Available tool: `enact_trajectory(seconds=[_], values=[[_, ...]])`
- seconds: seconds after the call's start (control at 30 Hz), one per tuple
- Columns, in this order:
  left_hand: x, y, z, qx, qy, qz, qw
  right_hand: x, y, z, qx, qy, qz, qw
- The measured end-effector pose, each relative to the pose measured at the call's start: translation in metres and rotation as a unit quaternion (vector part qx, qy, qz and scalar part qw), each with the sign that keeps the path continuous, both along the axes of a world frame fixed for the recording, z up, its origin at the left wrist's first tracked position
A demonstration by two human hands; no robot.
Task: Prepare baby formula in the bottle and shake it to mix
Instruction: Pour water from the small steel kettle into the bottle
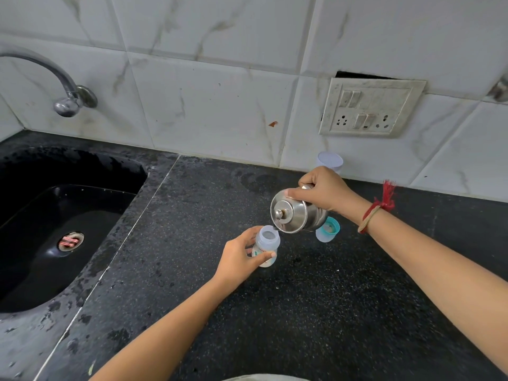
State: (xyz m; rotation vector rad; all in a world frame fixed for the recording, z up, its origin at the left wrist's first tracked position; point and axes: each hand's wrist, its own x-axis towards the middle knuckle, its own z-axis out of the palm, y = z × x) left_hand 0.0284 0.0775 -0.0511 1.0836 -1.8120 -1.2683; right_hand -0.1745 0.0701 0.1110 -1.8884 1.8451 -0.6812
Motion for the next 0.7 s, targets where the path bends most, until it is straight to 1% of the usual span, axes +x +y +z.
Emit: enact_trajectory(seconds=[0.1,0.37,0.57,0.7], values=[[0.0,-0.001,-0.003,0.004,-0.001,0.001,1.0,0.008,0.003,0.005,-0.012,0.048,0.015,0.999],[0.0,-0.002,-0.005,0.007,0.0,-0.003,1.0,0.025,0.003,0.012,-0.052,0.124,0.044,0.99],[0.001,-0.002,-0.003,0.007,-0.009,-0.005,1.0,0.029,0.002,0.015,-0.047,0.15,0.049,0.986],[0.001,-0.002,-0.004,0.012,0.003,-0.009,1.0,0.03,0.003,0.016,-0.045,0.162,0.05,0.985]])
